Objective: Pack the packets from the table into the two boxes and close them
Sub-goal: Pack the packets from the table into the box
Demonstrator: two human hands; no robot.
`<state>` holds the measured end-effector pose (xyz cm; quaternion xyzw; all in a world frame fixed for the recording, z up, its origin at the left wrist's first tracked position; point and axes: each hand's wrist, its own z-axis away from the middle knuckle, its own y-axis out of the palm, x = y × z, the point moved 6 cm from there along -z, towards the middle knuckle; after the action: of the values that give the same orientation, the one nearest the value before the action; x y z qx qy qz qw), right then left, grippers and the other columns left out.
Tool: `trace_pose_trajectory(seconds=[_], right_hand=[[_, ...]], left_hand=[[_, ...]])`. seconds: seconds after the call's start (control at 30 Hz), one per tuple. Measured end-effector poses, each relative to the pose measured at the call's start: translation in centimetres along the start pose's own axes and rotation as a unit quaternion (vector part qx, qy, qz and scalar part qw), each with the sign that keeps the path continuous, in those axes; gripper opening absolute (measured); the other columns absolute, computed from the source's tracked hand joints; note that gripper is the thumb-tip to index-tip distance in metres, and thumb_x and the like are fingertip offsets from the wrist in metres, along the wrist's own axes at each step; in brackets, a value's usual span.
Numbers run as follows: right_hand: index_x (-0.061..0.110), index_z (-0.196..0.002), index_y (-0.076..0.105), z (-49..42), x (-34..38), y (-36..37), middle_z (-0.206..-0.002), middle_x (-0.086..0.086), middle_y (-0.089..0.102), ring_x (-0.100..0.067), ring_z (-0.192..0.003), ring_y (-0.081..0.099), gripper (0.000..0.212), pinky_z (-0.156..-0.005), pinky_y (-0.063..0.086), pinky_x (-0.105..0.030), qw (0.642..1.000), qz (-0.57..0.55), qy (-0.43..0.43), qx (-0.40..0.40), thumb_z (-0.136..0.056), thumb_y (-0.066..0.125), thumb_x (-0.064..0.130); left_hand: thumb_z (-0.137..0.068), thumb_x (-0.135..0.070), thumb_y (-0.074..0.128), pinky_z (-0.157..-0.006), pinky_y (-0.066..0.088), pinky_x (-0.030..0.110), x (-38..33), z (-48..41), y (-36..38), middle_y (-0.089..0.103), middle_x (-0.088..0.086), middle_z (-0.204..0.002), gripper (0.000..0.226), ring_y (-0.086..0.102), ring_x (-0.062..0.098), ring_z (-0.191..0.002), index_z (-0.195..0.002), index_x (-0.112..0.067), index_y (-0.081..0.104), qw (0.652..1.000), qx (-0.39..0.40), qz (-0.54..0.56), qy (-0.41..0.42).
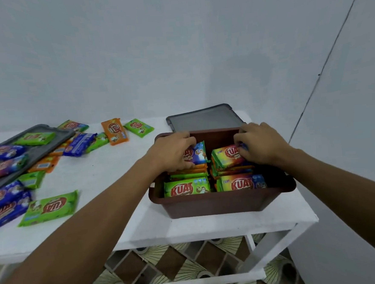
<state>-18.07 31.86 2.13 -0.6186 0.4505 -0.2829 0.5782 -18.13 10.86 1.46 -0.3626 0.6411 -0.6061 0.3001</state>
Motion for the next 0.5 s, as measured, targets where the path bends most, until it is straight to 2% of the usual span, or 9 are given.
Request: trace_pose_trajectory(seconds=[0.1,0.17,0.2,0.33,0.5], right_hand=[[0.03,-0.113,0.059,0.17,0.24,0.44,-0.112,0.007,0.058,-0.014,-0.101,0.056,0.043,-0.083,0.045,-0.033,0.995,-0.07,-0.04,0.058,-0.082,0.05,0.058],[0.035,-0.122,0.051,0.25,0.44,0.85,-0.118,0.012,0.051,-0.01,-0.107,0.051,0.064,-0.093,0.044,-0.035,0.992,-0.057,-0.064,0.097,-0.074,0.047,0.077],[0.036,-0.123,0.048,0.2,0.53,1.06,-0.117,0.012,0.05,-0.01,-0.107,0.05,0.067,-0.093,0.043,-0.035,0.992,-0.04,-0.066,0.103,-0.072,0.049,0.08],[0.033,-0.106,0.045,-0.51,0.82,0.89,-0.104,0.008,0.053,-0.015,-0.093,0.056,0.053,-0.074,0.047,-0.032,0.998,-0.016,-0.039,0.054,-0.074,0.057,0.074],[0.031,-0.093,0.038,-0.5,0.83,1.04,-0.1,0.006,0.059,-0.014,-0.086,0.056,0.052,-0.07,0.045,-0.03,0.999,-0.01,-0.014,0.033,-0.073,0.056,0.075]], left_hand=[[-0.079,-0.055,0.066,-0.075,0.045,0.033,-0.39,-0.02,0.22,0.047,-0.003,-0.121,0.062,0.049,0.017,-0.112,-0.132,-0.031,0.044,1.0,0.011,0.01,0.015],[-0.079,-0.06,0.064,-0.076,0.047,0.033,-0.48,-0.11,0.32,0.046,-0.003,-0.121,0.064,0.048,0.016,-0.112,-0.133,-0.031,0.044,1.0,0.017,0.004,0.017],[-0.079,-0.061,0.064,-0.077,0.048,0.035,-0.41,-0.17,0.35,0.046,-0.003,-0.122,0.063,0.048,0.016,-0.113,-0.131,-0.031,0.046,1.0,0.02,0.004,0.013],[-0.079,-0.058,0.067,-0.079,0.049,0.037,-0.16,-0.2,0.37,0.047,-0.004,-0.121,0.056,0.05,0.017,-0.112,-0.124,-0.028,0.053,1.0,0.018,0.008,-0.008],[-0.076,-0.056,0.069,-0.078,0.05,0.038,-0.09,-0.22,0.23,0.048,-0.004,-0.116,0.05,0.051,0.016,-0.104,-0.11,-0.023,0.054,1.0,0.012,0.008,-0.025]])
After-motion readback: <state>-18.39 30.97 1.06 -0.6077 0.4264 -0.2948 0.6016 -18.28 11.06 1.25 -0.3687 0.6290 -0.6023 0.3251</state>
